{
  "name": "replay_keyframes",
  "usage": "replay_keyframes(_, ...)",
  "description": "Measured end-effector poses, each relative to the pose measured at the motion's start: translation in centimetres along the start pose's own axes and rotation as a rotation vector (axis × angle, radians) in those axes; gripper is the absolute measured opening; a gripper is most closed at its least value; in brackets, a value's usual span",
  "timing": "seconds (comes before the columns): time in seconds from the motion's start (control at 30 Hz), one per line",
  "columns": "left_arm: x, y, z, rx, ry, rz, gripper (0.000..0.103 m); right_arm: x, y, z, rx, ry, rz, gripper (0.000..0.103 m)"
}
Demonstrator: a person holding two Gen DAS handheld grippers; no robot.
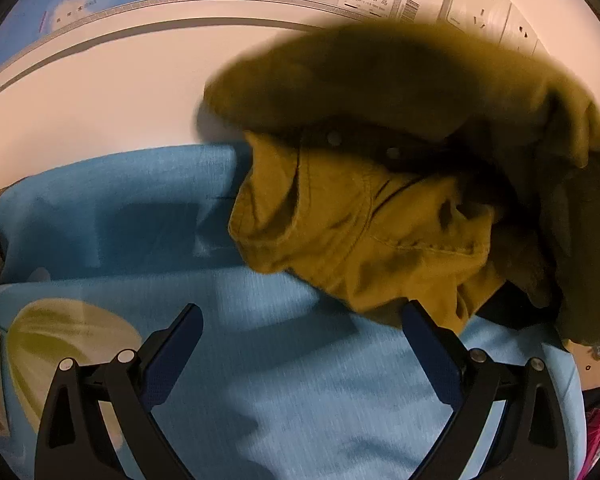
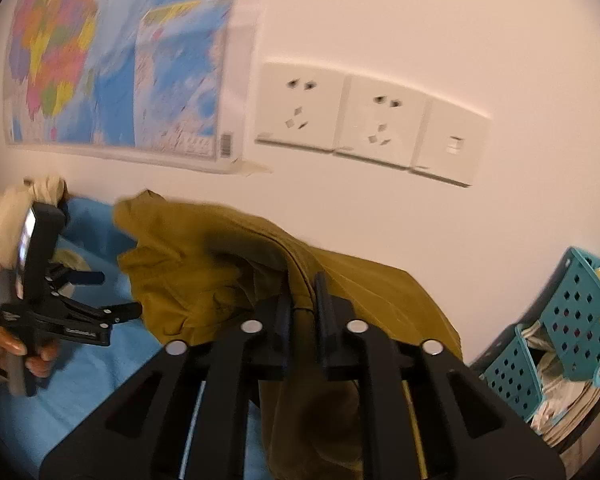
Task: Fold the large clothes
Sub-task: 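Reach the right gripper to the olive shirt and grasp its edge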
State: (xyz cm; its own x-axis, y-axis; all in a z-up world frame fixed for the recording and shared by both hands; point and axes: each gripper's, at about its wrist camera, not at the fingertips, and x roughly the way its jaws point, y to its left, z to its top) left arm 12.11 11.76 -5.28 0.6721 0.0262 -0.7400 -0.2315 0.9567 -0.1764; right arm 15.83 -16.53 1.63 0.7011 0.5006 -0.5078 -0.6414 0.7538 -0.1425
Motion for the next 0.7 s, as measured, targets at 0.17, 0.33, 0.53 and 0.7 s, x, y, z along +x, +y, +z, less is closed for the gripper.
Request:
replay_keyframes(0.17,0.8,0.0,0.9,0.021,0.009,0.012,0.096,2.2,3.6,0.5,-0.185,0.062,0.051,0.087)
replay_keyframes(0.33,0.7,0.7,0.9,0.030,0.009,0.011,0.096,6.2,10.0,-0.4,-0.412,0.130,0.095,0.089)
replay_keyframes(0.53,0.7,2.3,1.1,0.018,0.009,0.000,0.096,10.3,11.6,-0.3,-0.481,0.209,0.039,0.027)
replay_keyframes(0.7,0.7,3.2,1.4,0.028,0.005,-0.032,0.096,3.5,4.2,4.1,-0.207,0.031,0.085,0.007)
